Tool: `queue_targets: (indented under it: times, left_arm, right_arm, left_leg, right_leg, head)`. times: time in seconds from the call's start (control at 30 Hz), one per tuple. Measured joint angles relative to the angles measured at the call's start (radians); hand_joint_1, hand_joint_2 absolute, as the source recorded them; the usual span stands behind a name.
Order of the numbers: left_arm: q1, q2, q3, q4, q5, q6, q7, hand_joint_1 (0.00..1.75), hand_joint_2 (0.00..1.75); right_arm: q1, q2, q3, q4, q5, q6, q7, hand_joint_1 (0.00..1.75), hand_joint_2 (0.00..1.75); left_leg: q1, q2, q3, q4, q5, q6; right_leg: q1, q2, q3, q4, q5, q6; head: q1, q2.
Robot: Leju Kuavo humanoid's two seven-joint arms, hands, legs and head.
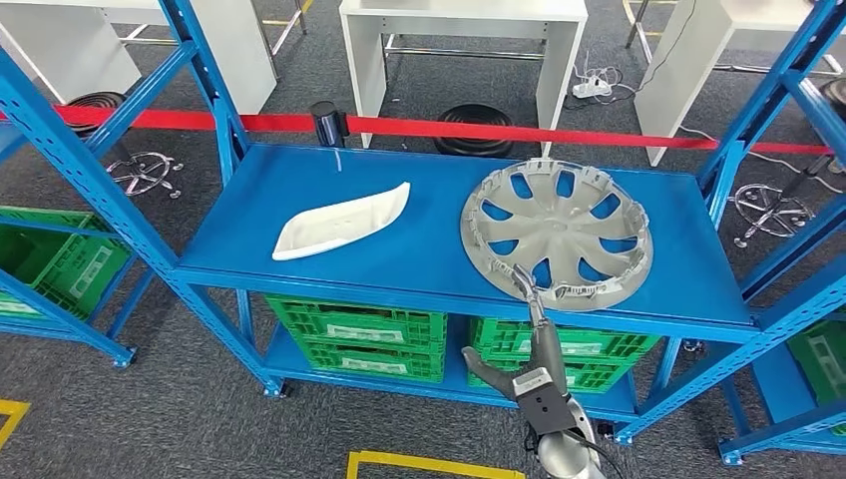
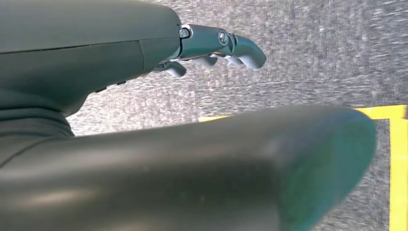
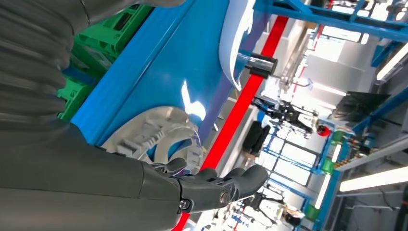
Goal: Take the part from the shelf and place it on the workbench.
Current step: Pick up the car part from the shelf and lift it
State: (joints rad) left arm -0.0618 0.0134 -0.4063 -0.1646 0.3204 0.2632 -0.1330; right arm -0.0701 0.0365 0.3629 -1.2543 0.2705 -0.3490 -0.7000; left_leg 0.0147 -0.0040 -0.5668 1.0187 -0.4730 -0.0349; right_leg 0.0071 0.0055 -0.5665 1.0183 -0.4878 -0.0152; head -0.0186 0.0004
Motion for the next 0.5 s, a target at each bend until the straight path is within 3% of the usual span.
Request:
queue_targets:
  times: [0.07, 0.23, 0.5]
  left_arm:
    - [-0.001, -0.003, 0.000, 0.000, 0.000, 0.000, 0.000, 0.00, 0.00]
    - [-0.007, -0.004, 0.000, -0.001, -0.007, -0.006, 0.001, 0.00, 0.00]
    - [-0.015, -0.005, -0.007, -0.001, -0.014, -0.013, 0.006, 0.00, 0.00]
  right_arm:
    - [0.000, -0.001, -0.002, 0.000, -0.001, 0.004, 0.000, 0.00, 1.75]
    - [-0.002, -0.001, -0.002, 0.002, 0.035, -0.024, 0.000, 0.00, 1.75]
    - [-0.060, 0.001, 0.031, 0.049, 0.226, -0.142, 0.054, 0.00, 1.75]
  left_leg:
    - [0.000, -0.001, 0.001, -0.008, 0.001, 0.010]
    - [-0.009, -0.001, 0.001, -0.008, 0.000, 0.020]
    - [-0.012, -0.001, 0.001, -0.008, 0.000, 0.026]
  right_leg:
    - [0.004, 0.000, -0.001, -0.001, 0.001, 0.002]
    - [-0.003, 0.000, 0.002, -0.008, 0.004, 0.014]
    - [-0.007, 0.000, 0.002, -0.008, 0.006, 0.021]
  head:
    - [0.006, 0.000]
    - [0.011, 0.000]
    - [0.011, 0.000]
